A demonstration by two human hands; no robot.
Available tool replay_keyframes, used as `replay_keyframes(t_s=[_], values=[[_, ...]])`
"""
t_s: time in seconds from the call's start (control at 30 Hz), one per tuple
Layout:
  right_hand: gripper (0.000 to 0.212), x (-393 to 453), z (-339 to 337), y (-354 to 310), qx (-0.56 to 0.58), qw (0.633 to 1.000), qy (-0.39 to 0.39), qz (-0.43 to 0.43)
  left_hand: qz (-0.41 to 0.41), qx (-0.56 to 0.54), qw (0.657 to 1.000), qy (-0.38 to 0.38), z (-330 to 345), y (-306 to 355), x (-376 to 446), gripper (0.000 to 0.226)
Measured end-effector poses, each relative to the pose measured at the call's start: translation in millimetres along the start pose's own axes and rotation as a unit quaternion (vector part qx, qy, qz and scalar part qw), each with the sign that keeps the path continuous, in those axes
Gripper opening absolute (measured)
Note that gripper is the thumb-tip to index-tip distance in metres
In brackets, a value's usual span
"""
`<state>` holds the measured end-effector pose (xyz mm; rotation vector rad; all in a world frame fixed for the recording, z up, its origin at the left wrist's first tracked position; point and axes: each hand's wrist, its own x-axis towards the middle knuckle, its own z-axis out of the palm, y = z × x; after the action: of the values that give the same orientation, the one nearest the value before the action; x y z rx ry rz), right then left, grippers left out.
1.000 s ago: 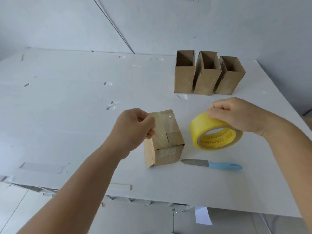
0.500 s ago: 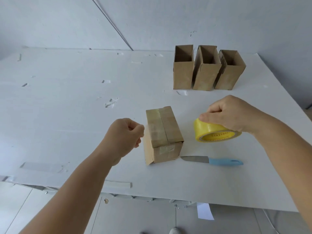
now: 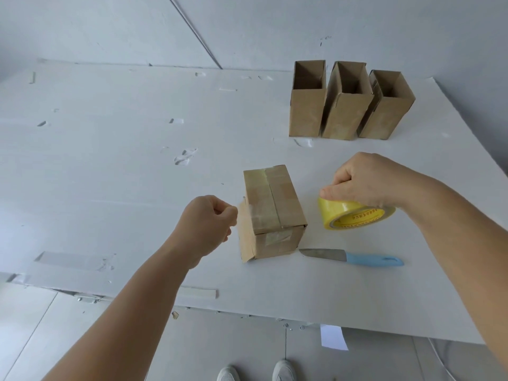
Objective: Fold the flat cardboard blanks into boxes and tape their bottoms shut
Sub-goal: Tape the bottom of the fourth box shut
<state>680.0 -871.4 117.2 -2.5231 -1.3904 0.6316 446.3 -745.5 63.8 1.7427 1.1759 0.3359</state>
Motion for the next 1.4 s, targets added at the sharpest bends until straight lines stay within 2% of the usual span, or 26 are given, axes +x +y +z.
replay_keyframes(t_s=[0.3,0.47,0.6,0.8,0.87,0.93,1.0,1.07,1.17,1.23,1.3,1.4], values=[[0.028,9.3,19.0,9.1,0.027,0.999,-0.021,0.014,-0.025,-0.012,1.0,-0.001,12.7,-15.0,3.4,0.017],[0.03,10.7,46.1,10.5,0.053,0.997,-0.044,0.016,-0.048,-0.026,0.998,-0.034,33.0,-20.9,2.7,0.018],[0.027,10.1,62.1,5.7,0.041,0.999,-0.014,0.01,-0.061,-0.037,0.996,-0.051,40.6,-23.2,1.4,0.02],[0.042,11.7,68.5,6.5,0.009,1.0,0.022,0.017,-0.064,-0.055,0.996,-0.031,42.1,-23.0,1.6,0.015],[0.043,11.1,69.0,6.8,0.006,0.999,0.026,0.02,-0.072,-0.041,0.996,-0.039,42.3,-27.2,1.8,0.026],[0.044,9.1,68.7,5.8,0.007,0.999,0.027,0.025,-0.046,0.007,0.998,-0.036,44.9,-33.1,-1.2,0.03],[0.043,7.5,68.6,4.7,0.01,0.999,0.029,0.026,0.019,0.051,0.998,0.019,46.9,-33.3,-10.4,0.027],[0.042,5.9,69.4,3.3,0.01,0.999,0.029,0.028,0.104,0.039,0.991,0.069,47.7,-29.7,-23.7,0.04],[0.042,5.4,71.4,1.6,0.014,0.999,0.03,0.035,0.199,0.03,0.979,0.018,58.9,-33.8,-48.0,0.07],[0.039,5.0,72.2,-0.7,0.013,0.999,0.03,0.035,0.21,0.038,0.976,-0.032,70.5,-44.9,-55.9,0.079],[0.036,4.7,72.8,-1.8,0.015,0.999,0.031,0.039,0.217,0.025,0.975,-0.033,71.6,-49.9,-52.1,0.078],[0.035,2.8,72.5,0.7,0.027,0.998,0.028,0.052,0.233,-0.045,0.971,-0.011,56.3,-50.1,-37.3,0.059]])
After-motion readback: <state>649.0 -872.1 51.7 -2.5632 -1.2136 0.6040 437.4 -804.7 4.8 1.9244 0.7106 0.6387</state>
